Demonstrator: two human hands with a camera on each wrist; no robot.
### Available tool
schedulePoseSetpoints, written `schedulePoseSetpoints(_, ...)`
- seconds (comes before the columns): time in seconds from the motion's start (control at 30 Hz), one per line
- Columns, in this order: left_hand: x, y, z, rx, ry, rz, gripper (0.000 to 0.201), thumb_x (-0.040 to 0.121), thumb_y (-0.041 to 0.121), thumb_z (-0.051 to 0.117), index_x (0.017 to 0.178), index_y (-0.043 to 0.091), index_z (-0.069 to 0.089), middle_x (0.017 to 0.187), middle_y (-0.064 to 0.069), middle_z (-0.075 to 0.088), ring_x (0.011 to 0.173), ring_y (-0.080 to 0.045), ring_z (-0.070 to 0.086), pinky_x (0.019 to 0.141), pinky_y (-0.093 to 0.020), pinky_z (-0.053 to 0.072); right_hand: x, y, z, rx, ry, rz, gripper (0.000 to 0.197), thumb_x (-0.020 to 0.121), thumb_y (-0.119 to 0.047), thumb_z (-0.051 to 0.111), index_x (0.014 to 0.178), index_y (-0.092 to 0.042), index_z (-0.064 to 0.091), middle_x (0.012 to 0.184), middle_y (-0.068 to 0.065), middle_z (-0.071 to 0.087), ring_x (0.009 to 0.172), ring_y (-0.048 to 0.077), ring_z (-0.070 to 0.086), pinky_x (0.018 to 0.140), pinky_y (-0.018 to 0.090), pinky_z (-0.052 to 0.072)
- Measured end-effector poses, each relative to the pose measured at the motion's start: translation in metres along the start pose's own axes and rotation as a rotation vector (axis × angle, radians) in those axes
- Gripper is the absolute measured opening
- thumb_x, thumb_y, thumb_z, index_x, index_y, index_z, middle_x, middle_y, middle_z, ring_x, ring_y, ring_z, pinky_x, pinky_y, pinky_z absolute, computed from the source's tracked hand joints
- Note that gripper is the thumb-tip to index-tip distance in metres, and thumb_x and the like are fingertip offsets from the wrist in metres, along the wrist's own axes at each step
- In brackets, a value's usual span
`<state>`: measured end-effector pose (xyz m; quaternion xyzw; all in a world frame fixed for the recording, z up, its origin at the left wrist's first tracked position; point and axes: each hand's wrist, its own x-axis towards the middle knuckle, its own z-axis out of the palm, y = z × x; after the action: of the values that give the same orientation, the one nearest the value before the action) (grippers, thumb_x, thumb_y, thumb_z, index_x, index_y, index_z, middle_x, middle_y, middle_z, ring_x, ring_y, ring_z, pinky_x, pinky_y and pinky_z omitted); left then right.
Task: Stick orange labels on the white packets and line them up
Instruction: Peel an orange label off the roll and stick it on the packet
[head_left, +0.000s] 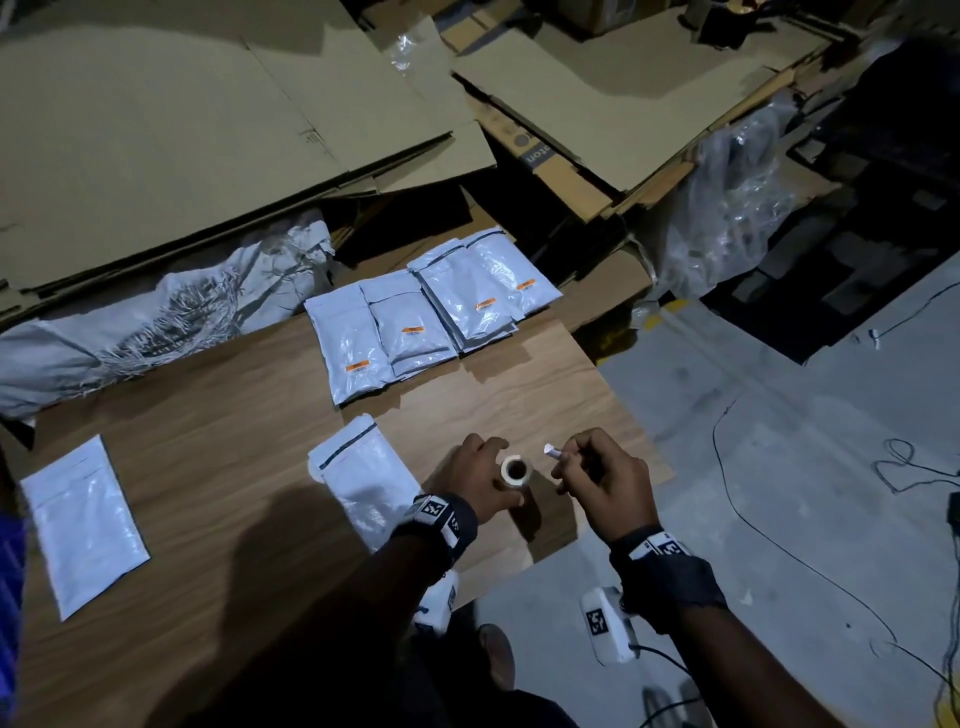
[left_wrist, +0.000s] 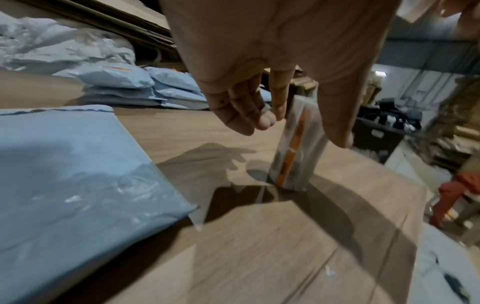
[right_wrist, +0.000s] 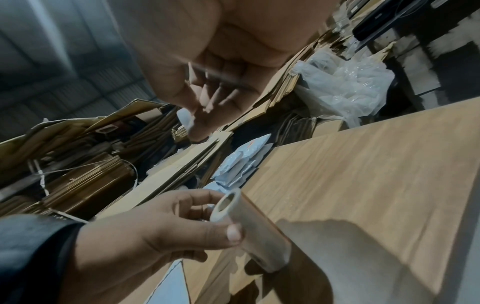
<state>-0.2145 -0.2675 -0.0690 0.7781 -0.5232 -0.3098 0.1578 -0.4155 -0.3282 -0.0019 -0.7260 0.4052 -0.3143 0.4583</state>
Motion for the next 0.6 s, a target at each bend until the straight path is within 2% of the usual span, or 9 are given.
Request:
schedulePoseSetpoints(0.07, -0.008, -0.008, -0.007, -0.119, 0.037, 0.004, 0.084, 0.067, 0.052, 0.084, 0.140, 0.029, 0.049, 0.123, -0.002, 0.047, 0.115, -0.023, 0.053, 0.096, -0.039, 0.049, 0.004, -0.002, 0.008, 0.005, -0.026, -0.036, 0.019, 0.095, -0.005, 0.064, 0.090, -0.023, 0.063, 0.076, 0.001, 0.072, 0.070, 0.019, 0.073, 0.066, 0.042, 0.059)
schedulePoseSetpoints(0.1, -0.014, -0.012, -0.010, -0.185, 0.077, 0.018, 0.079, 0.070, 0.048, 0.085, 0.139, 0.027, 0.051, 0.122, -0.001, 0.047, 0.115, -0.020, 0.053, 0.097, -0.036, 0.048, 0.005, -0.003, 0.012, 0.004, -0.034, -0.054, 0.020, 0.094, -0.005, 0.066, 0.089, -0.024, 0.064, 0.075, 0.000, 0.071, 0.070, 0.018, 0.071, 0.065, 0.039, 0.058)
schedulePoseSetpoints(0.2, -0.036, -0.023, -0.027, -0.320, 0.200, 0.058, 0.043, 0.089, 0.023, 0.075, 0.129, 0.021, 0.062, 0.115, 0.002, 0.052, 0.109, -0.016, 0.058, 0.091, -0.024, 0.044, 0.009, -0.013, 0.028, 0.013, -0.071, -0.109, 0.022, 0.091, 0.001, 0.069, 0.085, -0.020, 0.066, 0.071, -0.006, 0.067, 0.065, 0.006, 0.062, 0.062, 0.021, 0.049)
schedulePoseSetpoints(0.23, -0.044, -0.026, -0.034, -0.356, 0.227, 0.065, 0.031, 0.094, 0.017, 0.069, 0.125, 0.019, 0.066, 0.113, 0.001, 0.056, 0.106, -0.016, 0.060, 0.089, -0.025, 0.046, 0.010, -0.016, 0.034, 0.020, -0.097, -0.122, 0.021, 0.091, 0.003, 0.070, 0.084, -0.018, 0.067, 0.071, -0.006, 0.067, 0.065, 0.005, 0.063, 0.063, 0.019, 0.048)
schedulePoseSetpoints(0.3, -0.056, -0.031, -0.049, -0.462, 0.266, 0.066, 0.021, 0.100, 0.011, 0.060, 0.116, 0.017, 0.071, 0.111, 0.000, 0.067, 0.102, -0.015, 0.066, 0.088, -0.028, 0.052, 0.012, -0.022, 0.047, 0.034, -0.151, -0.143, 0.020, 0.091, 0.003, 0.069, 0.086, -0.016, 0.068, 0.072, -0.004, 0.070, 0.067, 0.010, 0.068, 0.063, 0.025, 0.053)
schedulePoseSetpoints(0.37, -0.067, -0.032, -0.063, -0.612, 0.292, 0.060, 0.019, 0.103, 0.013, 0.056, 0.114, 0.015, 0.073, 0.106, -0.001, 0.074, 0.097, -0.010, 0.069, 0.084, -0.024, 0.053, 0.013, -0.026, 0.057, 0.047, -0.192, -0.164, 0.019, 0.092, 0.002, 0.068, 0.089, -0.016, 0.070, 0.075, -0.003, 0.073, 0.070, 0.016, 0.071, 0.065, 0.031, 0.057)
schedulePoseSetpoints(0.43, -0.080, -0.031, -0.074, -0.693, 0.307, 0.082, 0.017, 0.103, 0.021, 0.060, 0.115, 0.018, 0.072, 0.102, 0.000, 0.075, 0.093, -0.008, 0.070, 0.080, -0.019, 0.051, 0.014, -0.032, 0.069, 0.068, -0.229, -0.178, 0.019, 0.092, 0.001, 0.067, 0.092, -0.017, 0.073, 0.078, -0.004, 0.074, 0.074, 0.017, 0.073, 0.066, 0.032, 0.058)
schedulePoseSetpoints(0.5, -0.089, -0.032, -0.082, -0.704, 0.303, 0.108, 0.018, 0.098, 0.031, 0.068, 0.115, 0.026, 0.072, 0.100, 0.007, 0.075, 0.095, -0.010, 0.069, 0.082, -0.021, 0.052, 0.013, -0.038, 0.079, 0.071, -0.263, -0.201, 0.017, 0.091, -0.002, 0.067, 0.092, -0.017, 0.075, 0.079, -0.005, 0.075, 0.074, 0.015, 0.073, 0.066, 0.031, 0.058)
schedulePoseSetpoints(0.6, -0.099, -0.039, -0.089, -0.718, 0.324, 0.115, 0.024, 0.089, 0.033, 0.078, 0.112, 0.029, 0.072, 0.097, 0.007, 0.073, 0.090, -0.012, 0.069, 0.078, -0.025, 0.051, 0.012, -0.046, 0.092, 0.042, -0.330, -0.246, 0.019, 0.088, -0.001, 0.068, 0.091, -0.018, 0.076, 0.078, -0.008, 0.075, 0.071, 0.014, 0.072, 0.065, 0.029, 0.057)
